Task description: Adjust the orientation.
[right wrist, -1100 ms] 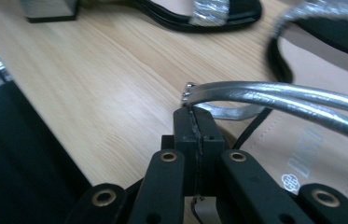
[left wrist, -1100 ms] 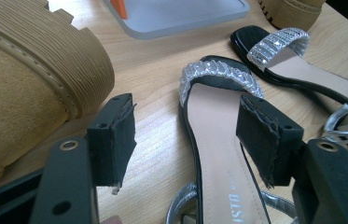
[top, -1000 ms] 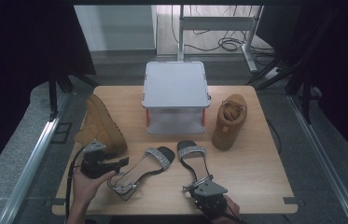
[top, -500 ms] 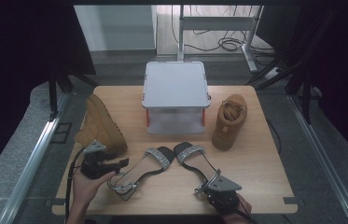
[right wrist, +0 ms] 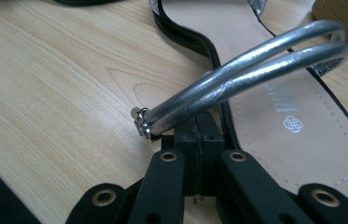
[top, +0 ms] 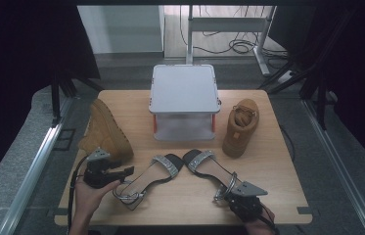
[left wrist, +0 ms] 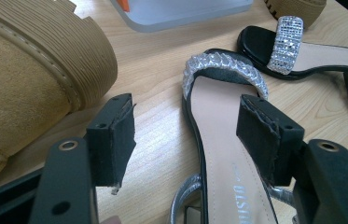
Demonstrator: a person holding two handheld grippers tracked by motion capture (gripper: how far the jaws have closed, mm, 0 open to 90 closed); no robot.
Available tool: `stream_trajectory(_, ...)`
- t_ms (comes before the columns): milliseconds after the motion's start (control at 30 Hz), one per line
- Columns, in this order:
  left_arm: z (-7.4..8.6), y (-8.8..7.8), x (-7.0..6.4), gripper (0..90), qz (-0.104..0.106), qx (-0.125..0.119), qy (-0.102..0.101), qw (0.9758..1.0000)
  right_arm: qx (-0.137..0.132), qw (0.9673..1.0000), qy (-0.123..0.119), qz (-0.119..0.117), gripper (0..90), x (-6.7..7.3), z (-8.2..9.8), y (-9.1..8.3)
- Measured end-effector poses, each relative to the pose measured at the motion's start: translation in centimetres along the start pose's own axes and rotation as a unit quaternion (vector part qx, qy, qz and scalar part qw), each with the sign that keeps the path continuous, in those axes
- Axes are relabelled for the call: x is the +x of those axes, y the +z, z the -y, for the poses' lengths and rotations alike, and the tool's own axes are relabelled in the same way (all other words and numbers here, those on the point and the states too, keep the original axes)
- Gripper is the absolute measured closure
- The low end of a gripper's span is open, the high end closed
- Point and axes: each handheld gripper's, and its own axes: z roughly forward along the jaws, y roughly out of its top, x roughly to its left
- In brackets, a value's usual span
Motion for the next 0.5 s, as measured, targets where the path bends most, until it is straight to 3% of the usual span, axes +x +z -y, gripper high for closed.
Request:
stream_trajectory(300, 0.0, -0.3, -0.4, 36.4, 0.013, 0.002, 0.008, 0.9999, -0.021, 0.9995, -0.005, -0.023, 89.4, -0.4, -0.3, -1.5)
stream_trajectory(500, 0.1, -0.7, -0.5, 36.6, 0.023, 0.003, 0.008, 0.9997, -0.040, 0.9980, 0.003, -0.048, 81.3, -1.2, -0.3, -3.5)
